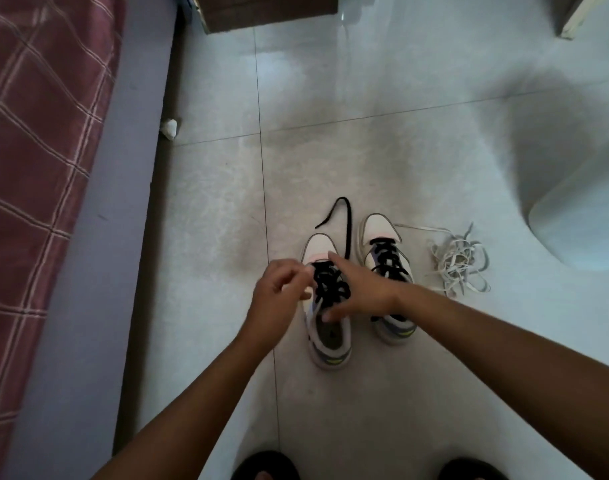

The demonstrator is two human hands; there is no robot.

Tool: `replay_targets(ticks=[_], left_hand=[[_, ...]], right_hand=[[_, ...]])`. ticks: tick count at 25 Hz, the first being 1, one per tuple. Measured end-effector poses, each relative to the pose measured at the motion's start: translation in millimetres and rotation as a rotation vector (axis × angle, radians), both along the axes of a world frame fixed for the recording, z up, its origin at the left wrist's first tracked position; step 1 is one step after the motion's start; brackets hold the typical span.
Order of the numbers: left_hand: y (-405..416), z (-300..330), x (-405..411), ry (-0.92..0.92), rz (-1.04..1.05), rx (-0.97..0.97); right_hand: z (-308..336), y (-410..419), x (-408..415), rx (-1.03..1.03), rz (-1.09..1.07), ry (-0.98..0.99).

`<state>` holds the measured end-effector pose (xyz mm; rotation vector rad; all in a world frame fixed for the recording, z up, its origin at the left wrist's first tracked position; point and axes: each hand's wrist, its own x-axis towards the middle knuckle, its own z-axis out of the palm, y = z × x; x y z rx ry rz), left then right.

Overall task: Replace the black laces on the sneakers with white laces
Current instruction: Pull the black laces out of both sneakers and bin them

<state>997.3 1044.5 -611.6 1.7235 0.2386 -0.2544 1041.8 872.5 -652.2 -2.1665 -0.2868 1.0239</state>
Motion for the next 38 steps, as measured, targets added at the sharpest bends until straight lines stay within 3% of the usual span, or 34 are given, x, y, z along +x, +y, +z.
replay_targets(ticks=[2,6,11,17,24,31,33,36,38], left_hand=[[-4.2,32.4,16.4,-0.016,0.043,-0.223],[-6.5,96.4,50.7,-0.169,0.12,-0.465],[8.2,137.5,80.7,-0.325,0.26,-0.633],[13.9,144.2,91.7,-0.337,0.324,-0.831],[7.4,150.6,101.5,-0.315,0.289,-0.848],[15.9,150.4,116.2,-0.353,0.272,-0.862],[23.8,139.0,123.2,-0.347,0.238,-0.651],[34.9,90.8,119.2,-0.067,0.121,0.365],[34.4,41.0,87.5,0.125,0.001,0.693]], right_hand=[[-7.6,3.0,-10.6,0.006,-0.014,-0.069],[-13.5,5.8,-16.0,-0.063,-0.022,-0.16],[-18.2,6.8,-19.6,-0.103,-0.069,-0.17],[-23.8,11.6,-21.7,-0.16,-0.058,-0.19],[-28.5,19.5,-19.9,-0.112,-0.2,-0.143],[-27.8,14.9,-24.2,-0.246,-0.14,-0.167],[-25.6,15.2,-25.6,-0.264,-0.108,-0.172],[-22.9,15.9,-28.1,-0.252,-0.086,-0.151],[-23.8,15.5,-30.7,-0.219,-0.123,-0.138]])
